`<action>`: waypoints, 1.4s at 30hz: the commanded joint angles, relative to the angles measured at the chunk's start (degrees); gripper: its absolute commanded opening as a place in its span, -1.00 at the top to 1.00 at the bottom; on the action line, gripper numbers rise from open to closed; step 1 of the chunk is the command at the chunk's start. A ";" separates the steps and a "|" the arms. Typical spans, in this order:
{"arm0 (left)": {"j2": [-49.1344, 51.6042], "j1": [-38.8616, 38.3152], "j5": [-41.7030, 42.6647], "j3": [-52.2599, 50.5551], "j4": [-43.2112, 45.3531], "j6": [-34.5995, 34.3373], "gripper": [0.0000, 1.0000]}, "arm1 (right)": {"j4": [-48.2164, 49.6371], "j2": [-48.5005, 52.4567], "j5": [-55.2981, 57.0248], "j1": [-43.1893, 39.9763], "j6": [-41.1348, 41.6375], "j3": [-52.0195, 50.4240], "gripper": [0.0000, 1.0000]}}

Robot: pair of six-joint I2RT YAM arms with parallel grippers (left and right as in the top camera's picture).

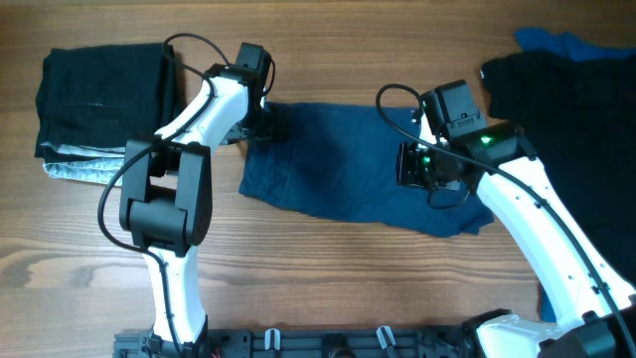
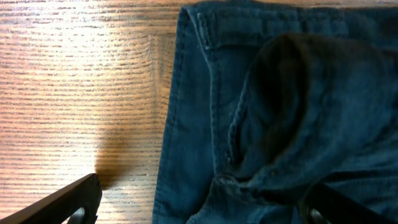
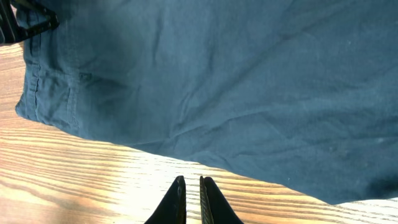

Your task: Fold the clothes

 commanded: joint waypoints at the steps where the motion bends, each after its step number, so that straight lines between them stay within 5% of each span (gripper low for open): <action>1: 4.81 -0.02 0.04 -0.35 0.48 0.72 -0.81 | -0.07 -0.96 1.46 -0.13 -1.05 0.20 0.80; 4: 6.25 -0.02 2.01 -0.50 0.46 0.70 -0.20 | -0.07 -0.96 1.46 -0.13 -1.05 0.20 0.79; 7: 6.40 -0.02 1.99 -0.72 0.17 0.70 -0.17 | -0.13 -0.96 1.46 -0.13 -1.07 0.20 0.78; 10: 6.40 -0.02 2.01 -0.90 0.15 0.70 0.08 | -0.09 -0.96 1.46 -0.13 -1.07 0.20 0.78; 13: 6.40 -0.09 3.48 -0.90 -0.28 0.68 0.82 | -0.04 -0.96 1.44 -0.13 -1.09 0.20 0.74; 14: 6.38 -0.09 3.48 -0.87 -0.63 0.68 0.92 | 0.20 -0.96 1.42 -0.13 -1.03 0.20 0.74; 17: 4.96 -0.07 3.45 -0.37 -1.46 0.70 0.92 | 2.71 -0.94 0.96 -0.13 3.15 0.20 0.91; 21: -0.09 -0.09 3.48 3.48 -5.40 0.68 0.92 | 10.10 1.95 -4.63 -0.13 6.80 0.20 0.91; 29: -13.05 -0.17 3.54 6.95 -6.78 0.46 0.92 | 22.36 24.28 -14.53 1.97 9.92 0.20 0.91; 33: -17.11 -0.20 10.25 6.97 -6.54 0.46 0.91 | 30.42 30.73 -16.87 5.77 9.77 0.20 0.91; 42: -17.46 -0.17 15.50 14.38 -9.97 -1.27 0.92 | 31.58 29.44 -22.93 7.06 8.37 0.76 0.91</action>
